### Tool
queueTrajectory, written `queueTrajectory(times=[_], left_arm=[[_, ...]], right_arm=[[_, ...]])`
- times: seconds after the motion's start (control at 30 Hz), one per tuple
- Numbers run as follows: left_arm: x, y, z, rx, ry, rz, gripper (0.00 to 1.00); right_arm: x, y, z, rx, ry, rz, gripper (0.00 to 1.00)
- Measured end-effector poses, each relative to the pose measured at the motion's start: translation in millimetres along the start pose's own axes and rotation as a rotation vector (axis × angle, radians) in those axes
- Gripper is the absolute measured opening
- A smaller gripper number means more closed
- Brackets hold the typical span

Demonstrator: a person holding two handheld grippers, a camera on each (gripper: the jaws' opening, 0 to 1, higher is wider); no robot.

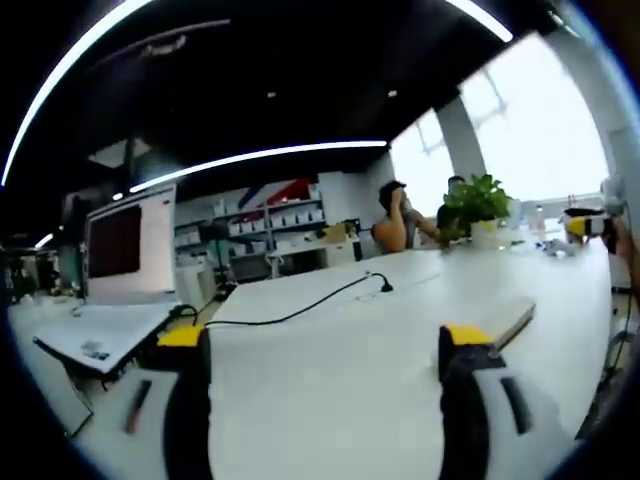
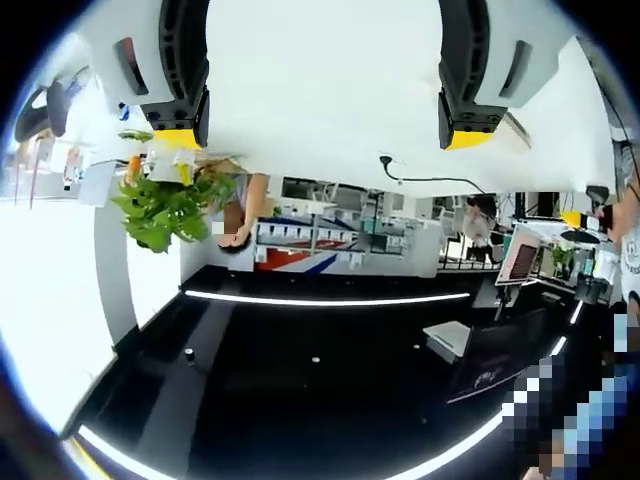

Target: Arrange the utensils inside the cutlery case until each visible utensil rests in its matching compartment.

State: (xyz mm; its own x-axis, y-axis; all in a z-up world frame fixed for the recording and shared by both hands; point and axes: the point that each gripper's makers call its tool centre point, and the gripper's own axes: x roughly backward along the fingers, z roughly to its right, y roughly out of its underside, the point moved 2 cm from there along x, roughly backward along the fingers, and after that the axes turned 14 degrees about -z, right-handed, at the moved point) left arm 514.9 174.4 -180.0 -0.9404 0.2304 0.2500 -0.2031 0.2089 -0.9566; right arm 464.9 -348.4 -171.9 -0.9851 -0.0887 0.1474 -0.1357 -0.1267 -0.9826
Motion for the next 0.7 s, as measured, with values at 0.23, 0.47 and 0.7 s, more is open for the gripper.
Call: queueTrajectory(times=[0.23,0.47,0.7], left_arm=[[0,2.1,1.0,-0.004,-0.011,0.001,1.00],[-1,2.2,5.3,0.004,0.023,0.003,1.00],[1,-0.3,8.0,0.000,0.034,0.009,0.99]], right_arm=[[5,7.5,-2,-0.019,0.007,-0.019,0.99],[8,11.9,-6,-0.012,0.005,-0.042,0.99],[11,9.3,-6,0.001,0.016,-0.040,0.99]])
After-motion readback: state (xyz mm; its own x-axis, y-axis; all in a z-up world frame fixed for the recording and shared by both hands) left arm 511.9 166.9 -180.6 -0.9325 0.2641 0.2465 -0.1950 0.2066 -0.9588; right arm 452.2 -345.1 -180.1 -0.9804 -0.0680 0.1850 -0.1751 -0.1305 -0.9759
